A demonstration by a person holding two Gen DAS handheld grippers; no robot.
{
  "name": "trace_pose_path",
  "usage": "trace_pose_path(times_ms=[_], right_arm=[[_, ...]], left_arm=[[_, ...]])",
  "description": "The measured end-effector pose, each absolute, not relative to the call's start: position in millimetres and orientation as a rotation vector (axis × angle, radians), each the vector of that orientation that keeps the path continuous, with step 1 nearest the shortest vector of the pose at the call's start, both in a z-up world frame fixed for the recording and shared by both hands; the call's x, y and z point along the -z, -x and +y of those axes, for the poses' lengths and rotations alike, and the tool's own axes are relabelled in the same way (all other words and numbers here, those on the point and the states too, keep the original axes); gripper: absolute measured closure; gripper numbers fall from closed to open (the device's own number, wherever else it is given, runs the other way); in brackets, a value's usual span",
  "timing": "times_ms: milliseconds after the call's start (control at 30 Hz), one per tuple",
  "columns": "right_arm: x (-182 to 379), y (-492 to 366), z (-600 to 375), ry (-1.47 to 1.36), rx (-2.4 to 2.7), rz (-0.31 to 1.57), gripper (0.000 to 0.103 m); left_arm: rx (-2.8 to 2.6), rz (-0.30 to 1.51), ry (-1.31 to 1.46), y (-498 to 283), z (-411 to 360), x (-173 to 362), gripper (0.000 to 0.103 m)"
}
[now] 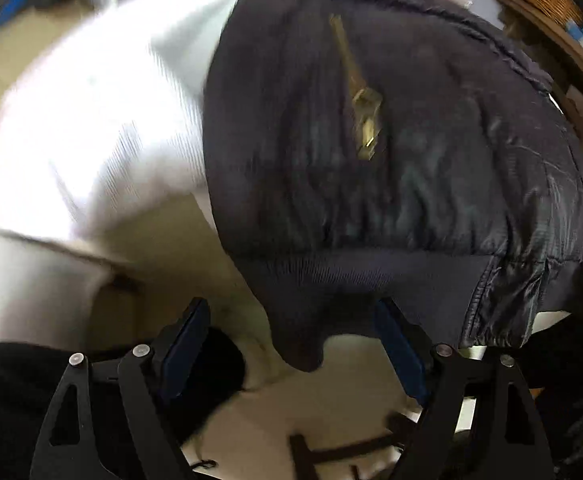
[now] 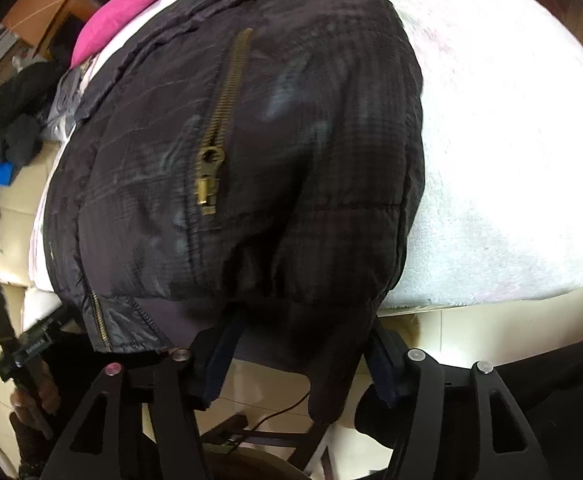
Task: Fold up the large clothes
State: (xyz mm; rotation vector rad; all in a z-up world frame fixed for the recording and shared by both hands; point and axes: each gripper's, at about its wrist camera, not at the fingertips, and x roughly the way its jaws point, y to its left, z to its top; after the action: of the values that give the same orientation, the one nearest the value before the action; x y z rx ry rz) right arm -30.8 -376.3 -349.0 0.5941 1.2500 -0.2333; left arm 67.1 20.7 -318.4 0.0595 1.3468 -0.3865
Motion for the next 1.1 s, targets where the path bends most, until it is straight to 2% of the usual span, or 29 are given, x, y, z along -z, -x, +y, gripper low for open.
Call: trace_pose_path(times_ms=[133, 167, 200, 233, 267, 300, 333, 433, 567, 600, 633, 700, 733, 900, 1000, 1033, 1067, 1100], right_arm=[[352.6, 28.3, -377.1, -0.596, 0.213, 1.239, 0.043], [354.1, 30.2, -377.5, -0.581, 0.209, 1.234, 0.053], [351.6, 30.2, -373.7, -0.555, 0.211, 1.232, 0.06], [348.6, 30.0, -369.3, -0.51, 0.225, 1.241, 0.069], [346.1, 30.4, -365.6, -0.473, 0.236, 1.252, 0.076], [343.0, 30.6, -363.7, -0.459, 0.237, 1.258, 0.078], [339.7, 30.9, -361.9, -0.454, 0.234, 1.259, 0.081], [318.5, 33.4, -354.7, -0.422, 0.207, 1.239, 0.086], [284.4, 38.8, -351.1, -0.421, 0.119, 1.152, 0.086], [281.1, 38.6, -354.7, -0.433, 0.101, 1.141, 0.086], [279.5, 37.5, -356.5, -0.443, 0.089, 1.139, 0.086], [287.0, 35.1, -359.5, -0.451, 0.092, 1.167, 0.086], [293.3, 31.8, -358.4, -0.46, 0.093, 1.187, 0.082], [329.3, 23.4, -360.5, -0.494, 0.135, 1.264, 0.082], [342.9, 19.0, -366.4, -0.504, 0.155, 1.286, 0.072], [347.5, 17.9, -371.5, -0.512, 0.157, 1.293, 0.063], [352.5, 16.7, -375.6, -0.525, 0.162, 1.305, 0.046], [357.0, 13.9, -378.0, -0.543, 0.161, 1.321, 0.042]], left_arm=[[0.442, 1.326, 0.046, -70.4, 32.0, 314.9, 0.022], [0.469, 1.303, 0.065, -69.5, 33.8, 310.8, 0.029], [0.49, 1.294, 0.072, -69.0, 34.4, 308.5, 0.052], [0.489, 1.286, 0.059, -68.3, 34.5, 307.0, 0.064], [0.477, 1.278, 0.046, -67.9, 35.0, 306.6, 0.067], [0.473, 1.275, 0.052, -68.4, 37.7, 306.5, 0.079], [0.472, 1.274, 0.065, -68.9, 40.2, 305.3, 0.085], [0.502, 1.271, 0.14, -73.4, 59.1, 302.3, 0.089], [0.521, 1.267, 0.144, -71.9, 62.5, 298.0, 0.087], [0.515, 1.279, 0.141, -70.8, 60.4, 299.1, 0.076], [0.512, 1.297, 0.149, -71.4, 59.1, 302.7, 0.056], [0.498, 1.341, 0.173, -74.5, 56.9, 311.3, 0.03], [0.489, 1.353, 0.18, -70.7, 53.3, 314.9, 0.027], [0.475, 1.5, 0.243, -78.9, 53.9, 343.6, 0.026], [0.479, 1.556, 0.294, -81.5, 53.3, 355.5, 0.026], [0.484, 1.556, 0.301, -81.7, 52.8, 355.9, 0.026], [0.498, 1.55, 0.301, -81.0, 52.3, 354.7, 0.026], [0.517, 1.543, 0.301, -78.7, 52.7, 353.1, 0.027]])
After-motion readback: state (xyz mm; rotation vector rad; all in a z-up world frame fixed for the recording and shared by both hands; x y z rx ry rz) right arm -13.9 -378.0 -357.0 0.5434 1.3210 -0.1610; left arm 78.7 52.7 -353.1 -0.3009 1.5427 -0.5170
